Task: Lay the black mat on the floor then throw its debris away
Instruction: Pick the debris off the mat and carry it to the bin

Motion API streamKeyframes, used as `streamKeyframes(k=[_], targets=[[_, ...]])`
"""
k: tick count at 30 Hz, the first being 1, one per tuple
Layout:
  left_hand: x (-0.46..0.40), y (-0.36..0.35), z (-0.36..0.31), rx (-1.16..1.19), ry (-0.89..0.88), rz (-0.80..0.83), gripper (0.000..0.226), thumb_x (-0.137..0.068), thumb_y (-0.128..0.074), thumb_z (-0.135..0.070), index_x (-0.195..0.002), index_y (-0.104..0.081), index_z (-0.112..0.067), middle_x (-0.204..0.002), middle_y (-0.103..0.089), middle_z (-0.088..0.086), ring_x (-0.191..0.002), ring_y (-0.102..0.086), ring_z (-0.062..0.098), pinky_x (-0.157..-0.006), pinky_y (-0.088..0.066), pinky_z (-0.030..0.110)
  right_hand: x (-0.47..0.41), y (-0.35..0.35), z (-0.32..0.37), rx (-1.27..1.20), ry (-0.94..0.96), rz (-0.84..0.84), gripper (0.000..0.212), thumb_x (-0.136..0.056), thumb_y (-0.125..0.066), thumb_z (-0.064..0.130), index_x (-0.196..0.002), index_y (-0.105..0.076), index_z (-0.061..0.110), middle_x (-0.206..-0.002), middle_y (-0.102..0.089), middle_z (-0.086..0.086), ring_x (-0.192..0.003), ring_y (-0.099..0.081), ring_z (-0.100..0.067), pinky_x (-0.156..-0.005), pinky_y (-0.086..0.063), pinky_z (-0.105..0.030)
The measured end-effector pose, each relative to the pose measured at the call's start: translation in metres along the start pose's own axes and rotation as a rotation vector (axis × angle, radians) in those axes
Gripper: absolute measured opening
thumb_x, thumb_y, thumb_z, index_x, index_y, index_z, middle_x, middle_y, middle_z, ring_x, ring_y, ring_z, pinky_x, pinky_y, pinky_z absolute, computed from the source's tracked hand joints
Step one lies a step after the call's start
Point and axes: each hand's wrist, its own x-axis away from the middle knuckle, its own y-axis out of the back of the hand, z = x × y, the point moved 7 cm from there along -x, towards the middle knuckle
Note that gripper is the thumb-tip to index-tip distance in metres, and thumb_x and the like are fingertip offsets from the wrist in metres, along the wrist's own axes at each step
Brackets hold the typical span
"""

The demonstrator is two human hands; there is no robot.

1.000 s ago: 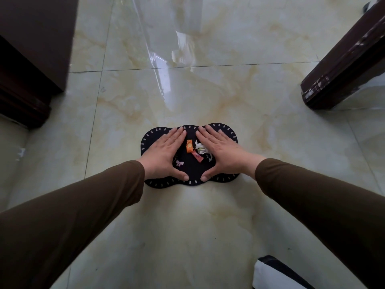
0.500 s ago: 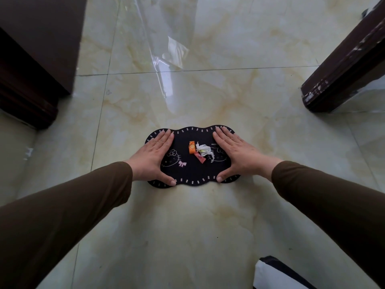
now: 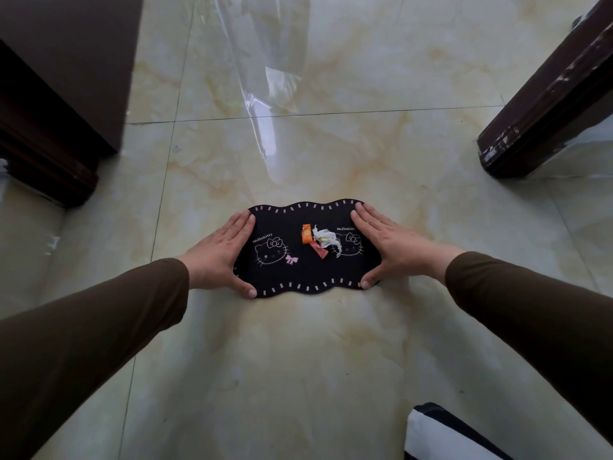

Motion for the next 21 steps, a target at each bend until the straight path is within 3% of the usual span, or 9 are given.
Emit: streamKeyframes(k=[7,13,17,21], targets=[[0.011,0.001,0.008,-0.007,0.034,0.003,0.149,-0.063,-0.078,-0.069,-0.157,0.023,-0.014,-0.165,0.03,0.002,-0.152,0.024,0.015,-0.122,0.007,0.025,0.012,0.0,-0.011,0.003,-0.062,0.011,0.148,-0.06,-0.081,0.067,-0.159,0.015,0.015,-0.167,0.024,-0.003,-0.153,0.022,-0.014,-0.122,0.008,-0.026],[0.016,0.013,0.005,0.049,0.119,-0.056,0.128,-0.075,-0.074,-0.064,-0.162,0.005,-0.013,-0.172,0.006,0.006,-0.157,0.006,0.019,-0.126,-0.004,0.034,0.022,0.008,-0.004,0.027,-0.078,-0.101,0.134,-0.068,-0.077,0.066,-0.161,0.004,0.014,-0.17,0.008,-0.005,-0.156,0.007,-0.017,-0.118,0.006,-0.023],[0.009,0.039,-0.03,0.138,0.063,-0.287,0.1,-0.078,-0.078,-0.049,-0.159,-0.027,-0.02,-0.159,-0.037,0.006,-0.145,-0.031,0.026,-0.117,-0.031,0.041,0.023,0.021,0.02,-0.083,-0.117,-0.355,0.108,-0.072,-0.077,0.06,-0.158,-0.026,0.021,-0.163,-0.032,0.0,-0.146,-0.029,-0.021,-0.119,-0.03,-0.039],[-0.009,0.044,-0.068,0.219,0.03,-0.336,0.085,-0.08,-0.079,-0.036,-0.153,-0.041,-0.017,-0.139,-0.05,0.008,-0.131,-0.043,0.028,-0.109,-0.037,0.038,0.011,0.013,0.037,-0.245,-0.177,-0.403,0.095,-0.073,-0.08,0.052,-0.152,-0.037,0.02,-0.14,-0.048,-0.002,-0.128,-0.048,-0.022,-0.103,-0.045,-0.037]])
